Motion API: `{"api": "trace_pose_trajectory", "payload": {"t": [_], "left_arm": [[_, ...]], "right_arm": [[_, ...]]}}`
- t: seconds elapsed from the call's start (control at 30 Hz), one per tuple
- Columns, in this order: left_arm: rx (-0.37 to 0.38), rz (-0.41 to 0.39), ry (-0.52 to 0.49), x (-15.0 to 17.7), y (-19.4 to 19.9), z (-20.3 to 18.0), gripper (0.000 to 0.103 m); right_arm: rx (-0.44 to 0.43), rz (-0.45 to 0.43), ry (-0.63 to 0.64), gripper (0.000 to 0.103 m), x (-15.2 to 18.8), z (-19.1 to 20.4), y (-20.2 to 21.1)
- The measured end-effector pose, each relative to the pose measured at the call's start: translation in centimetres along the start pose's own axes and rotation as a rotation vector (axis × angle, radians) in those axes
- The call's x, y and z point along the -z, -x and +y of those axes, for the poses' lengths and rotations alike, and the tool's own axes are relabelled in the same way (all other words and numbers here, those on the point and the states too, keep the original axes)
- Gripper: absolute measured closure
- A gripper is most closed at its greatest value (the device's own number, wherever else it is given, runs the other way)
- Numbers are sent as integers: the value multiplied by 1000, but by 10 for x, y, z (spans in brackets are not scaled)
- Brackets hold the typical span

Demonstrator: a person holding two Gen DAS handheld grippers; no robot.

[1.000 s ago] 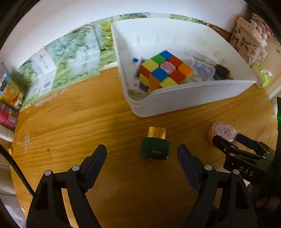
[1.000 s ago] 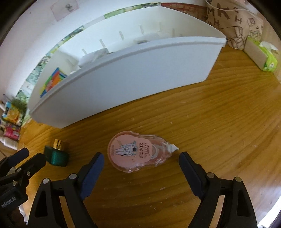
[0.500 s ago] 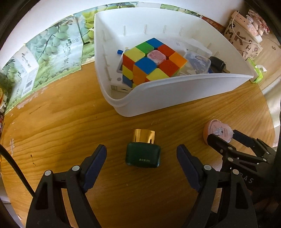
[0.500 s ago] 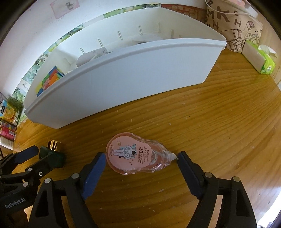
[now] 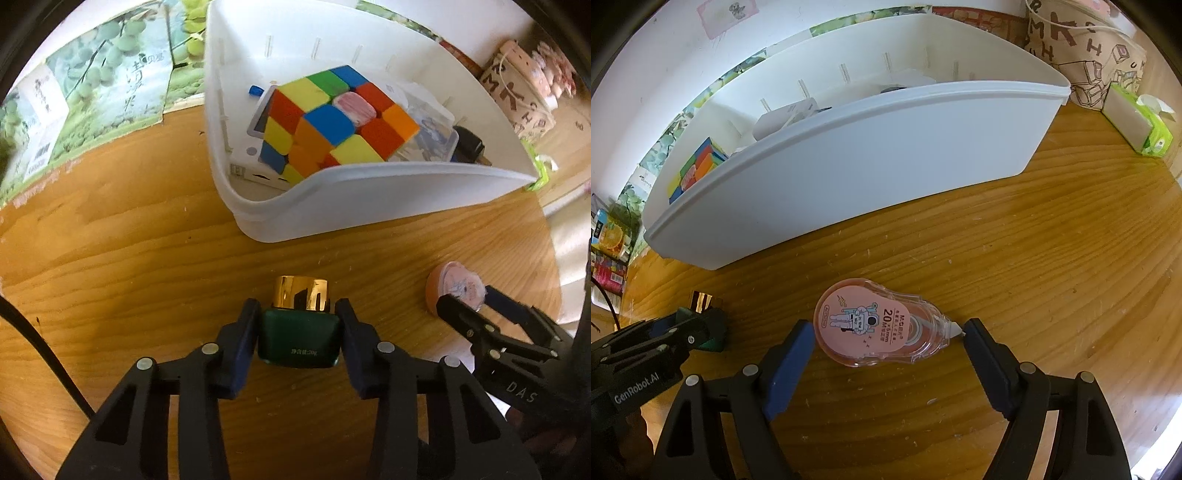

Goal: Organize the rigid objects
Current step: 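Close the left tool on the green gold-capped bottle while the right tool approaches the pink tape roller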

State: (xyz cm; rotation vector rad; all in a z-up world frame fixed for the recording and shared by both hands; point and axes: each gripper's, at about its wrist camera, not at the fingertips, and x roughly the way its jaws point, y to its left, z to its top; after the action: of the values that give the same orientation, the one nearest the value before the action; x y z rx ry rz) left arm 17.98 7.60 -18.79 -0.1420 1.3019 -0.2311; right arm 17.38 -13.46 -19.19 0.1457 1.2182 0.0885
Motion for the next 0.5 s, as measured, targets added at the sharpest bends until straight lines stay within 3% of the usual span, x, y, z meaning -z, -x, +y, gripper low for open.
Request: {"api": "trace_pose_trajectory", "payload": {"t": [0.3, 0.33, 0.37, 0.43, 0.5], "left_arm": [[18, -58, 48, 8, 17, 8, 58], [22, -68, 51, 9, 20, 7, 58], [30, -82, 57, 13, 23, 5, 58], [46, -106, 72, 16, 30, 6, 58], [52, -133, 87, 20, 39, 7, 58]], "right_arm": [[-44, 0, 29, 21, 11, 5, 8], [-48, -4, 29, 27, 13, 5, 11], [-68, -17, 23, 54, 16, 3, 15], [-108, -4, 21, 77, 18, 2, 17], [-104, 7, 35, 77, 23, 4, 19]]}}
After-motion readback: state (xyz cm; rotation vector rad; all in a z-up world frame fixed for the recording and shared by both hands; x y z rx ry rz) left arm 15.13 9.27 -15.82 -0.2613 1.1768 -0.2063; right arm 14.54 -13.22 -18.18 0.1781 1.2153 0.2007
